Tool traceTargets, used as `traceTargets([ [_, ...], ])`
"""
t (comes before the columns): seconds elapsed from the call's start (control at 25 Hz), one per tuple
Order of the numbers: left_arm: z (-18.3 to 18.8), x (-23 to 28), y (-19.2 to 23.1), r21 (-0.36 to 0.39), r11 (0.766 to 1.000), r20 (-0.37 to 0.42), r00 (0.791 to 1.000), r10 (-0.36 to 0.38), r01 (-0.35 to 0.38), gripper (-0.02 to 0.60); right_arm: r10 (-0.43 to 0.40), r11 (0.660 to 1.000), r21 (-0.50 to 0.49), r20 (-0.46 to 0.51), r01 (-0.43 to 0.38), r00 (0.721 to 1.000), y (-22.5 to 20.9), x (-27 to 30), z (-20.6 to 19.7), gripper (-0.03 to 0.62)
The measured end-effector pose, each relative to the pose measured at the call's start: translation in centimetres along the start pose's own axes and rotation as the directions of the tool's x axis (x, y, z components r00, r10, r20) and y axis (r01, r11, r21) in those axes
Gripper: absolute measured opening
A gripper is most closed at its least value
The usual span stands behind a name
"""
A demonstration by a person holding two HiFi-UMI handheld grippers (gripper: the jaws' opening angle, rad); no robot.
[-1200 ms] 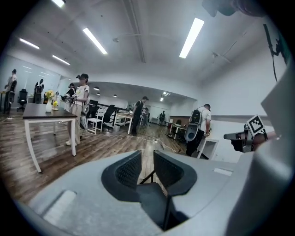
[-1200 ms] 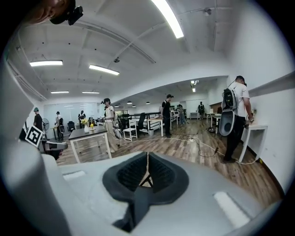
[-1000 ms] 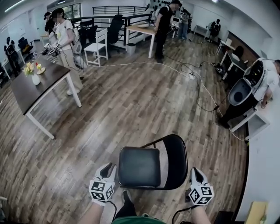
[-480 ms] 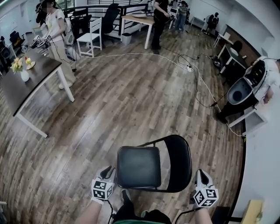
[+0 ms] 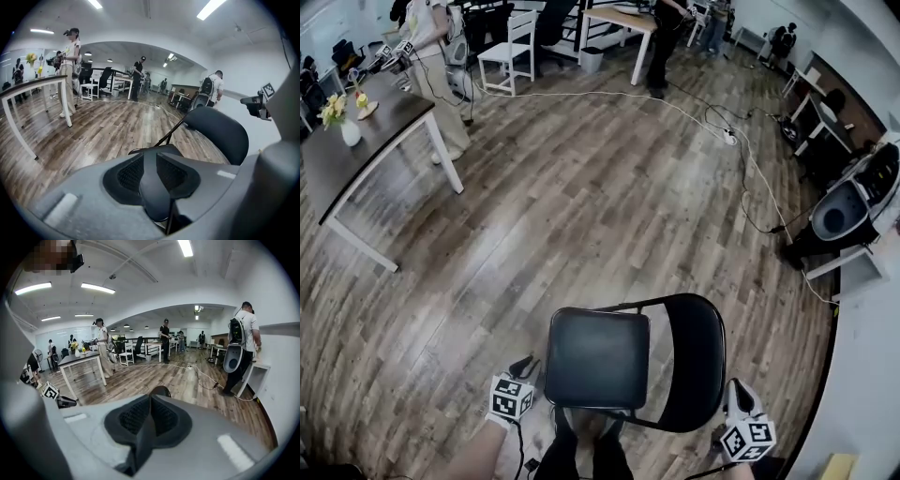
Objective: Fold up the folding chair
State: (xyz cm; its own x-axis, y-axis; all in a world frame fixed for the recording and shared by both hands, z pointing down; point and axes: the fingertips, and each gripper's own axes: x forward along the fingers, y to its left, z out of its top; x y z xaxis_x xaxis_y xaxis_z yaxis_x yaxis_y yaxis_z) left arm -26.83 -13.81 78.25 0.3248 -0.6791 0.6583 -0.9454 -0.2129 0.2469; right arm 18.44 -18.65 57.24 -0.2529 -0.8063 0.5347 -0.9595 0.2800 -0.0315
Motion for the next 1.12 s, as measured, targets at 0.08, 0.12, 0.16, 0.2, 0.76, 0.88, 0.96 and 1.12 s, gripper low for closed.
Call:
traceTargets([
  [0.08, -1.9, 2.1, 0.6, -0.033, 0.999, -0.023, 1.0, -0.001, 0.0, 0.097, 0.01, 1.0, 0.009, -0.008, -0.01, 1.0, -1.0, 1.3, -1.2, 0.012],
  [0.12, -2.8, 3.1, 0.9, -0.049, 0.999, -0.035, 0.999, 0.001, -0.003, 0.097, 0.005, 1.0, 0.022, -0.009, -0.005, 1.0, -1.8, 1.9, -1.8, 0.012],
  [0.16, -3.7, 4.0, 1.2, -0.063, 0.998, -0.048, 0.999, 0.006, -0.009, 0.097, -0.003, 0.999, 0.039, -0.01, 0.004, 1.0, -2.6, 2.4, -2.3, 0.012],
  [0.2, -4.5, 4.9, 1.6, -0.076, 0.997, -0.061, 0.998, 0.011, -0.016, 0.097, -0.013, 0.998, 0.058, -0.009, 0.014, 1.0, -3.4, 2.9, -2.8, 0.012],
  [0.76, -17.2, 14.0, 3.0, -0.474, 0.873, -0.197, 0.953, -0.232, 0.114, 0.308, 0.034, 0.971, 0.235, 0.042, -0.043, 0.999, -5.1, 7.4, -5.0, 0.2],
  [0.88, -19.1, 14.8, 2.0, -0.545, 0.827, -0.209, 0.932, -0.297, 0.141, 0.387, 0.057, 0.968, 0.242, 0.009, -0.058, 0.998, -4.8, 8.6, -5.8, 0.293],
  [0.96, -20.2, 15.5, 1.9, -0.574, 0.808, -0.219, 0.926, -0.306, 0.131, 0.405, 0.062, 0.969, 0.241, -0.02, -0.056, 0.998, -4.8, 9.2, -6.5, 0.305],
  [1.12, -22.8, 16.8, 2.1, -0.614, 0.782, -0.243, 0.919, -0.31, 0.102, 0.418, 0.073, 0.972, 0.229, -0.08, -0.053, 0.994, -5.1, 9.9, -7.9, 0.308],
])
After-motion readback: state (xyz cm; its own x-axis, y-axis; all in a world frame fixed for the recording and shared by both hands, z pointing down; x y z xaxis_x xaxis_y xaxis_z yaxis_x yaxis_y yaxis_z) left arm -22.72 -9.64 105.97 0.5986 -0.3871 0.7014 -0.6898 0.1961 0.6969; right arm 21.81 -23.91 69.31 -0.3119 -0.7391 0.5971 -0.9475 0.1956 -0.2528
